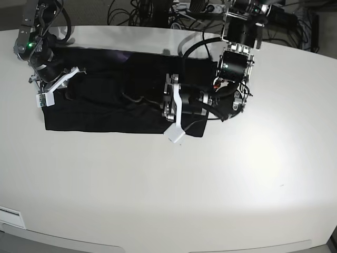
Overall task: Fold the T-shirt properly
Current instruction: 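Push the folded end further toward the right gripper with the left gripper, then press and smooth the folded end with the left gripper, right gripper holding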
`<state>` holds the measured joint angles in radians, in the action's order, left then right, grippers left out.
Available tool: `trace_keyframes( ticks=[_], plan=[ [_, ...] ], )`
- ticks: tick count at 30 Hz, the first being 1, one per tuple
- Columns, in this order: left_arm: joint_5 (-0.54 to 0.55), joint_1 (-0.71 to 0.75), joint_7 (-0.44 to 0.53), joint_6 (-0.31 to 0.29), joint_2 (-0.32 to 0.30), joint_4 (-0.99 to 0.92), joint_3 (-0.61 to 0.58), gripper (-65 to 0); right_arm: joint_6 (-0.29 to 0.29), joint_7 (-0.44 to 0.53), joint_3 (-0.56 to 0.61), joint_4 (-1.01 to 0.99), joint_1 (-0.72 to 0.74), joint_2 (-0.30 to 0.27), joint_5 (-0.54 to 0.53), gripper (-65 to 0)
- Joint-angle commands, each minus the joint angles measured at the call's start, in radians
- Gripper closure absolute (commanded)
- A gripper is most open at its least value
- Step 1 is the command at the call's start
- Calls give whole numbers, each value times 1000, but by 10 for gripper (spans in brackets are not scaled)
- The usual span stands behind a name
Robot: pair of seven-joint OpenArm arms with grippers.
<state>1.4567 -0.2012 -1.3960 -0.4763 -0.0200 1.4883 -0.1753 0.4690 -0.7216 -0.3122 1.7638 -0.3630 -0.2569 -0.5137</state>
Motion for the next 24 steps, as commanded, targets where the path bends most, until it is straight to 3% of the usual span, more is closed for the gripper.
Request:
trace_keyframes(
  ticks=[1,4,11,13,14,15,20,23,24],
  plan=[
    [27,-37,0,9,6,29,2,-208,3,-36,-2,2,-3,-6,12,-99],
    [27,-92,0,9,6,60,2,-208,2,-42,-2,2,-5,-6,12,-99],
    [27,-154,0,-113,0,76,2,-206,2,-42,-2,2,-6,-6,16,-99],
    [27,-157,0,-162,-10,76,2,-142,2,-42,-2,2,-6,-6,15,-99],
    [27,-156,0,-169,-23,76,2,-68,2,-42,-2,2,-6,-6,15,-99],
    [27,-156,0,-169,-40,76,2,0,2,-42,-2,2,-6,-6,15,-99],
    [-93,-142,0,-163,-148,76,2,0,-1,-42,-2,2,-6,-6,16,-98],
    [-188,-124,0,-128,-203,76,2,0,-1,-42,-2,2,-6,-6,15,-98],
    [-225,-109,40,-109,-217,76,2,0,-1,-42,-2,2,-6,-6,15,-98]
  ],
)
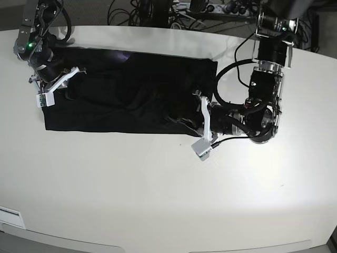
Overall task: Fold the T-shirt properly
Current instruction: 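Press and smooth the folded end with the left gripper, right gripper holding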
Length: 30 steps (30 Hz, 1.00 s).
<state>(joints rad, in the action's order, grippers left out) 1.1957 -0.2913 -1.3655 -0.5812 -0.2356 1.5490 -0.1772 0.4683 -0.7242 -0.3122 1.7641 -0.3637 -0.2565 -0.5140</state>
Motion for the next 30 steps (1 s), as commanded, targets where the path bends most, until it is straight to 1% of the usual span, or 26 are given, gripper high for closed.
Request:
trace_keyframes(
  ticks=[1,3,5,8,10,11,13,15,18,19,23,30],
  plan=[
    [-2,-2,60,25,-8,15,4,0,-1,-39,-2,1,-5,-7,15,-98],
    [-69,39,130,73,-10,15,3,0,-1,-39,-2,1,-5,-7,15,-98],
    [-138,84,165,108,8,15,2,0,-1,-39,-2,1,-5,-7,16,-98],
    [-218,141,200,131,56,15,2,0,-1,-39,-2,1,-5,-7,16,-98],
    [-214,166,196,130,87,15,2,0,-1,-39,-2,1,-5,-7,16,-98],
    [-195,175,186,130,100,15,2,0,-1,-39,-2,1,-5,-7,16,-98],
    [-108,184,144,110,114,15,2,0,0,-39,-2,1,-5,-7,15,-98],
    [14,186,77,65,120,15,2,0,-1,-39,-2,1,-5,-7,16,-98],
    [260,183,-31,-13,119,16,2,0,-1,-40,-2,1,-5,-7,16,-98],
    [288,182,-31,-35,119,16,2,0,0,-39,-2,1,-5,-7,16,-98],
    [288,169,-31,-41,110,33,7,0,-1,-39,-2,1,-5,-6,13,-98],
    [288,108,-31,-56,59,33,61,0,-1,-41,-2,1,-5,-7,14,-98]
  ],
)
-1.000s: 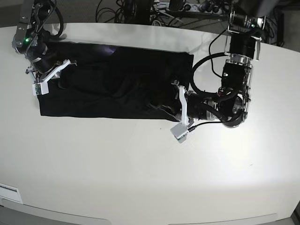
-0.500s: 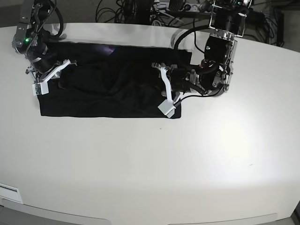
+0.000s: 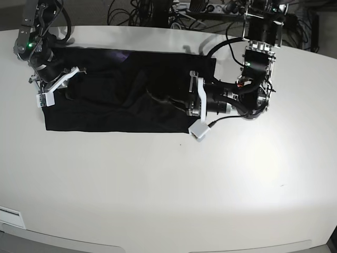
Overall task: Fold the T-shirt properly
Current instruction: 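Press and smooth the folded end with the left gripper, right gripper holding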
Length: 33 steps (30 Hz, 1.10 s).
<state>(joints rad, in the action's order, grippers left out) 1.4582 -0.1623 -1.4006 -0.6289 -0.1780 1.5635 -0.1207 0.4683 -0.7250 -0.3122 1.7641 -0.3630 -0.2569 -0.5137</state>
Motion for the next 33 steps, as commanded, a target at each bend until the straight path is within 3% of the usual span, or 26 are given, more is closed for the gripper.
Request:
trace_keyframes(
  ticks=[1,4,7,14,18,23,29,33],
  plan=[
    [5,-32,4,-8,-9,19,13,0,-1,-40,-2,1,-6,-6,15,-98],
    [-186,-43,4,-6,-44,19,19,0,-1,-43,-2,1,-6,-6,14,-98],
    [-319,-35,55,32,-58,19,17,0,-1,-42,-2,1,-5,-6,11,-98],
    [-395,-6,79,37,-57,18,16,0,-8,-42,-2,1,-6,-6,12,-98],
    [-537,14,131,37,-61,18,16,0,-4,-43,-2,3,-5,-6,11,-98],
    [-673,71,233,77,-122,18,16,0,0,-50,-2,31,-6,-6,-16,-98],
    [-686,92,234,129,-174,18,19,0,6,-58,-2,58,-6,-6,-40,-98],
    [-737,93,237,129,-225,18,19,0,27,-72,-2,58,-5,-6,-40,-98]
  ],
)
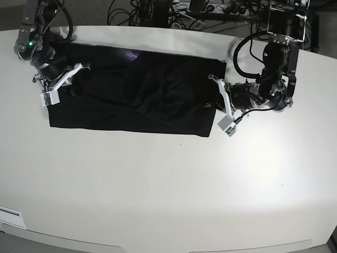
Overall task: Fold the T-shirt properly
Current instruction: 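Press and smooth the folded end with the left gripper, right gripper holding, then lift the strip end with the right gripper and fold it over the left gripper's end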
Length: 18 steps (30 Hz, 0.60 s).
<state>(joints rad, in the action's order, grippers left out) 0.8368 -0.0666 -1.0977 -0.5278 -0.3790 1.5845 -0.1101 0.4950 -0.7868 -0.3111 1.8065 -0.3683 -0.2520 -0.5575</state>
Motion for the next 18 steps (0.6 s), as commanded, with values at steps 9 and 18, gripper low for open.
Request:
trace_keyframes(
  ticks=[9,18],
  plan=[
    [-55,-3,2,98,-152,-2,8,0,29,-11,-3,46,2,-11,-112,-185],
    [431,-6,-70,-167,-135,34,23,0,117,-11,-3,150,2,-11,-179,-298]
  ],
)
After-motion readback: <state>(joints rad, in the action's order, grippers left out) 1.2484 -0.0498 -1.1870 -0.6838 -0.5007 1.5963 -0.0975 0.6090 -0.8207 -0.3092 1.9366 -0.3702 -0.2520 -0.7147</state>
